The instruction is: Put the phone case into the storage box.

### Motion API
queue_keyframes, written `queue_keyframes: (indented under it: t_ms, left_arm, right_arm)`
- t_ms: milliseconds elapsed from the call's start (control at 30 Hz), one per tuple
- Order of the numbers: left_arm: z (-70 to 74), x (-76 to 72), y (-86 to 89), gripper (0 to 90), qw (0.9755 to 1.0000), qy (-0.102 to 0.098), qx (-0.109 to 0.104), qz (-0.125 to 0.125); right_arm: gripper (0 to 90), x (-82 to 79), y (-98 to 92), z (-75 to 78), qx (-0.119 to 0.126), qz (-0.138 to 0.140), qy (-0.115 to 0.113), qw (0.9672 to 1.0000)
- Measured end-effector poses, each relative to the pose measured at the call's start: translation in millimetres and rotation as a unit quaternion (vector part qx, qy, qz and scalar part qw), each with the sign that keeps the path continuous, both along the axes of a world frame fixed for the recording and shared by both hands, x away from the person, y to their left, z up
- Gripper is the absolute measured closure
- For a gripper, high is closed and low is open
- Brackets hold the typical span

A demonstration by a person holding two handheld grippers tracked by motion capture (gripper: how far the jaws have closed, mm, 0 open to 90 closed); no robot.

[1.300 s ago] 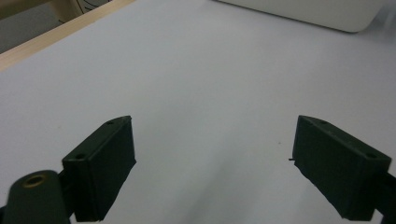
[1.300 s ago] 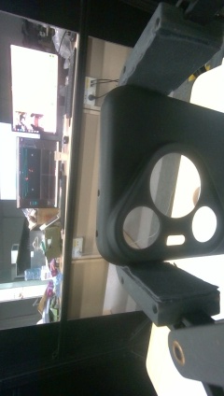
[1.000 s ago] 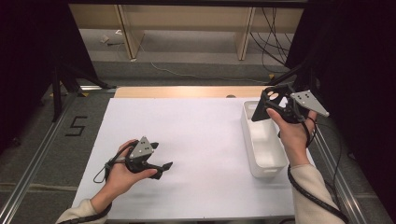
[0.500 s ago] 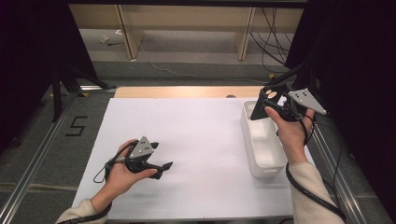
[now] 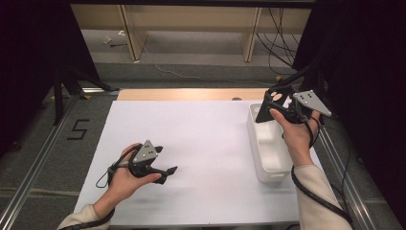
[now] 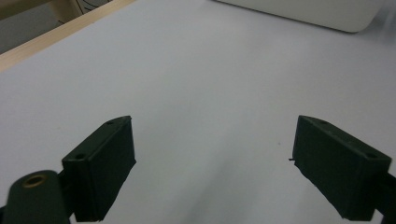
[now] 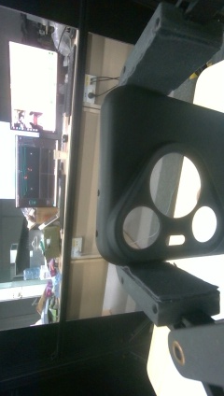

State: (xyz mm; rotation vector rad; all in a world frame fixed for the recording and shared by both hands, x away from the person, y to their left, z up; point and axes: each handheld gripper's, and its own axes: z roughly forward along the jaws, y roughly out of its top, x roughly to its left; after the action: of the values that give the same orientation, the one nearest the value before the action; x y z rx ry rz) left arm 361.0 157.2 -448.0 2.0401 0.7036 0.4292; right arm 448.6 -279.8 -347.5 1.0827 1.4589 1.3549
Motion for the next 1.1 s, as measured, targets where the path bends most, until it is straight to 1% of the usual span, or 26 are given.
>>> queue_keyframes:
  t_ms: [733, 1100]
  left_arm:
    - [0.9, -0.1, 0.7, 12.7, 1.0000, -0.001, 0.000, 0.001]
    - [0.6, -0.1, 0.3, 12.7, 1.0000, 0.000, 0.000, 0.000]
  right_arm:
    - [15.0, 10.6, -0.3, -1.5, 0.001, -0.004, -0.002, 1.0000]
    - [15.0, 13.9, -3.2, -4.8, 0.001, -0.008, 0.004, 1.0000]
